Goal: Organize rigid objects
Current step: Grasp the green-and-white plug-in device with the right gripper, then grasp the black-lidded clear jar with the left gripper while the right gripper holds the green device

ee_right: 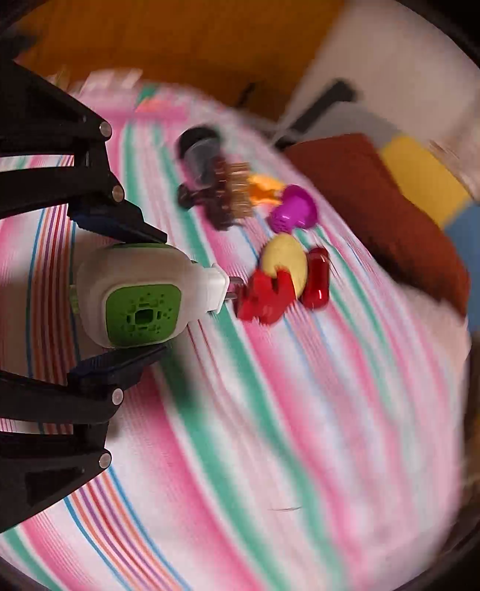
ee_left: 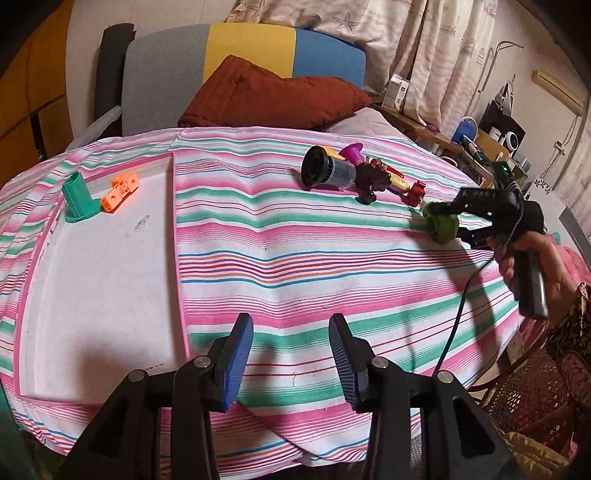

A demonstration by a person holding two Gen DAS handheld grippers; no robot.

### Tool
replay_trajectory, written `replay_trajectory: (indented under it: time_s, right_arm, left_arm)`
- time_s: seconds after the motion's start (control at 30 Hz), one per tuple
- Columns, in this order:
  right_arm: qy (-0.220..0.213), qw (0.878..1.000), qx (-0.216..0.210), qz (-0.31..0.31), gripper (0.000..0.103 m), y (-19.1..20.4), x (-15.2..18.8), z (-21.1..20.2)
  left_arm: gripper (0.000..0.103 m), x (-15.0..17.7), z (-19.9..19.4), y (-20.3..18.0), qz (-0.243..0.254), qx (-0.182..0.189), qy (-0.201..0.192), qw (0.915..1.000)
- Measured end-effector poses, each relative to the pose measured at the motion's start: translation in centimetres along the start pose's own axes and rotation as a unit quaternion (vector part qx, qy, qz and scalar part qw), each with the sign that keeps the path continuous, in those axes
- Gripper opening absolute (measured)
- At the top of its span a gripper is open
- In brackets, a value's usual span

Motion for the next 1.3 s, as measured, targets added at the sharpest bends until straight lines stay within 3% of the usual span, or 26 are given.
replay_trajectory:
  time_s: [0.13, 0.3, 0.5, 0.63, 0.7, 0.73, 0.83, 1.07, 1.3]
  right_arm:
    - [-0.057, 0.993, 0.093, -0.038, 0.065, -1.1, -1.4, -2.8]
    - [-0.109, 0.974, 0.184, -0.075, 0.065, -1.7, -2.7, -5.3]
    - [-0.097, 0.974, 0.17, -0.114, 0.065, -0.4, -2.6, -4.1]
    - [-0.067, 0.959, 0.211, -0.175, 0.066, 0.5, -1.6, -1.7]
    - [-0.05, 0.953, 0.229, -0.194, 0.06, 0.5, -1.0, -0.7]
    - [-0.044, 0.951, 0.235, -0.198, 0.055, 0.4, -0.8, -0.5]
    - [-0.042, 0.951, 0.236, -0.196, 0.054, 0.3, -0.7, -0.6]
    - [-0.03, 0.957, 0.222, -0.185, 0.054, 0.9, 0.1, -0.4]
    - [-0.014, 0.961, 0.216, -0.174, 0.054, 0.8, 0.5, -0.1]
  left_arm:
    - [0.043, 0.0, 0.1, -0.3, 0.006, 0.0, 0.0, 1.0]
    - [0.043, 0.0, 0.2, -0.5, 0.008, 0.0, 0.001, 1.0]
    - [0.043, 0.1, 0.5, -0.6, 0.005, 0.003, 0.006, 1.0]
    - [0.043, 0.1, 0.8, -0.8, 0.007, 0.004, 0.009, 0.9999]
    - [0.043, -0.1, 1.0, -1.0, 0.01, 0.005, 0.011, 0.9999]
    - [0.043, -0.3, 1.2, -1.1, 0.011, 0.005, 0.011, 0.9999]
    - [0.043, -1.5, 1.8, -1.6, 0.014, 0.008, 0.007, 0.9998]
    - [0.043, -8.4, 5.8, -3.8, 0.019, 0.006, -0.009, 0.9998]
    - [0.043, -16.0, 12.5, -5.7, 0.034, -0.034, -0.004, 0.9989]
Point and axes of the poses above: each gripper's, at about its wrist camera, not at the fingertips, and z roughly the way its jaws point, y to its left, x to its underside, the point moved 6 cm from there along z, roughly the way its jaws point, and after that the axes turned 8 degrees about -y, right-handed, at the moved point
